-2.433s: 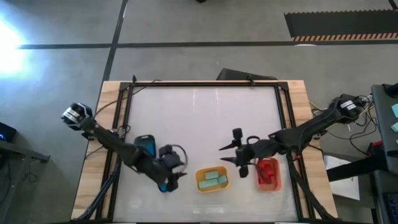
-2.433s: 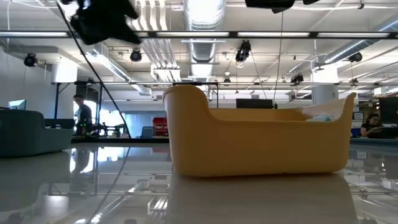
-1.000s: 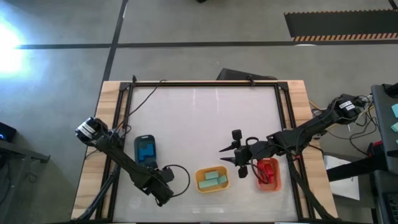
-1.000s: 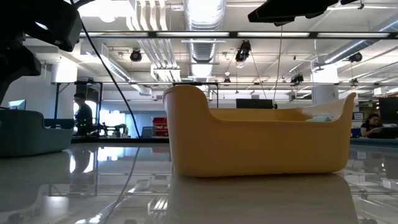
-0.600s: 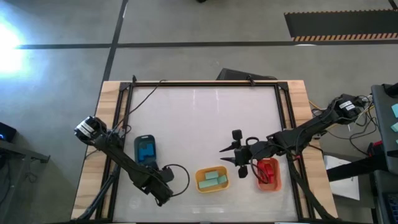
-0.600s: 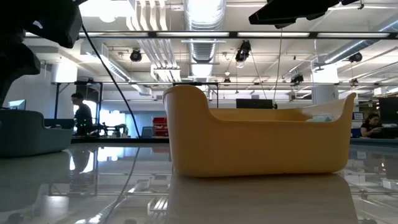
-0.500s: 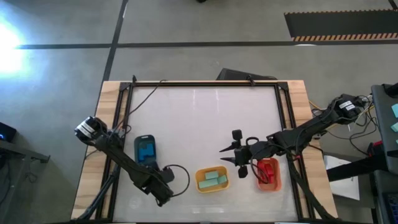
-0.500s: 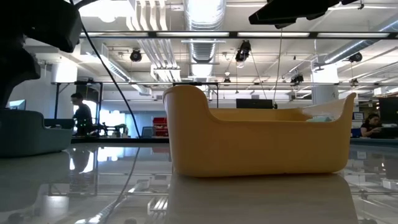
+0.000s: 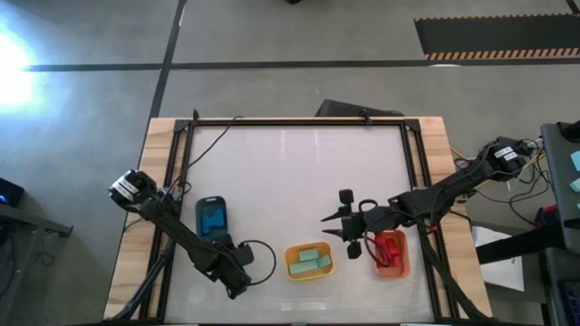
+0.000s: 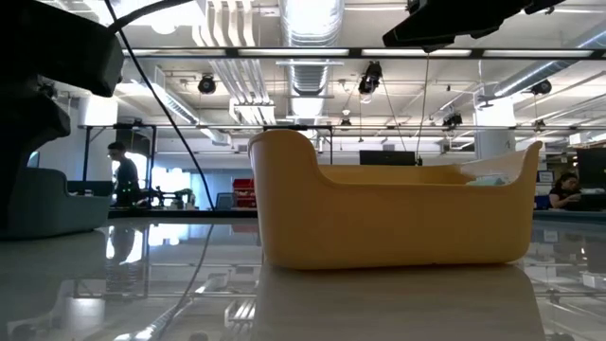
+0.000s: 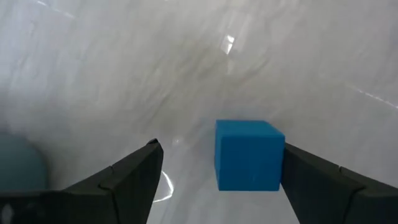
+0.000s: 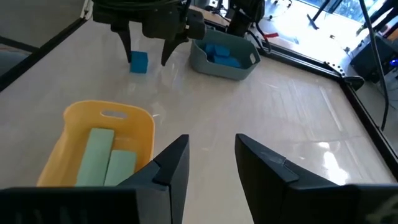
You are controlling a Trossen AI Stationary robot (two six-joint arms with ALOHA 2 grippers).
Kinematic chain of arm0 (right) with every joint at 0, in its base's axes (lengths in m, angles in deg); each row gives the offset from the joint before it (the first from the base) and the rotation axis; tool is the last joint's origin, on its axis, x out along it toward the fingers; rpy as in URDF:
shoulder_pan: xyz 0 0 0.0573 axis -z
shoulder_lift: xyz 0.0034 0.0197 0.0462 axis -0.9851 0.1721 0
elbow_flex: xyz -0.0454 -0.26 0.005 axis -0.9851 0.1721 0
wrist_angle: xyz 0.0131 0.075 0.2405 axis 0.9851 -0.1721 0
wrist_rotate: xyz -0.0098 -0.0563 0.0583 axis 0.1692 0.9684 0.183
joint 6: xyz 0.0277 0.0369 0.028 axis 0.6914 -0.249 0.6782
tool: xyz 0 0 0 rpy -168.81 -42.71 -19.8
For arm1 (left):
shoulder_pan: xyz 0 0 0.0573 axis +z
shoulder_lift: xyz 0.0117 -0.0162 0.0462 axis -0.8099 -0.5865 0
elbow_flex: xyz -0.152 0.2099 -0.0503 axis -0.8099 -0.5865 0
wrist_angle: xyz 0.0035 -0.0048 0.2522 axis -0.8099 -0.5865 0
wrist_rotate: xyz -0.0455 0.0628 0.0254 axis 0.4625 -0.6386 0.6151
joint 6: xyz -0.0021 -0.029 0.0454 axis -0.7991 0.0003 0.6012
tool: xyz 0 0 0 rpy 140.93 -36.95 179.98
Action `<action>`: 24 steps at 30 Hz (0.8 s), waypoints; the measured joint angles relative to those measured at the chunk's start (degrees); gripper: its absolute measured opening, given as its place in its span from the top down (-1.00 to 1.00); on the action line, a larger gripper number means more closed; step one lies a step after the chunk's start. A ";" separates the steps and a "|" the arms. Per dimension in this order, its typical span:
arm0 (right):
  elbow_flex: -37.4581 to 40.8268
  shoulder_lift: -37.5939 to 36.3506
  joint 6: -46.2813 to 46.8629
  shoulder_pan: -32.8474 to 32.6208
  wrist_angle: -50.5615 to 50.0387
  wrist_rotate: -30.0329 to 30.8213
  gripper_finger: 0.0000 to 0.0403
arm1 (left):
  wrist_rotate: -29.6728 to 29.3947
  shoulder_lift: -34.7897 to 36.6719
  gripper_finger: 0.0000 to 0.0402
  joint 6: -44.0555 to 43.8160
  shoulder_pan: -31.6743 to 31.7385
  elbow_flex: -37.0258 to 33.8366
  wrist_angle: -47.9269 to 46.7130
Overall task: Sort & place blocks by color
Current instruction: Put the blue block into the blue bin
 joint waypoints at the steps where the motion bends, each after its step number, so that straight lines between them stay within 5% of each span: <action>1: 0.09 0.00 0.01 0.00 -0.02 0.00 0.41 | 0.04 0.00 -0.41 0.45 0.00 -0.05 -0.01; 15: 2.34 0.00 2.32 0.00 1.98 0.00 0.41 | 4.36 0.51 0.42 4.36 0.11 0.50 -0.91; 24: 4.03 0.00 3.77 0.01 5.20 0.02 0.41 | 5.49 7.36 0.42 10.78 1.88 2.02 -9.41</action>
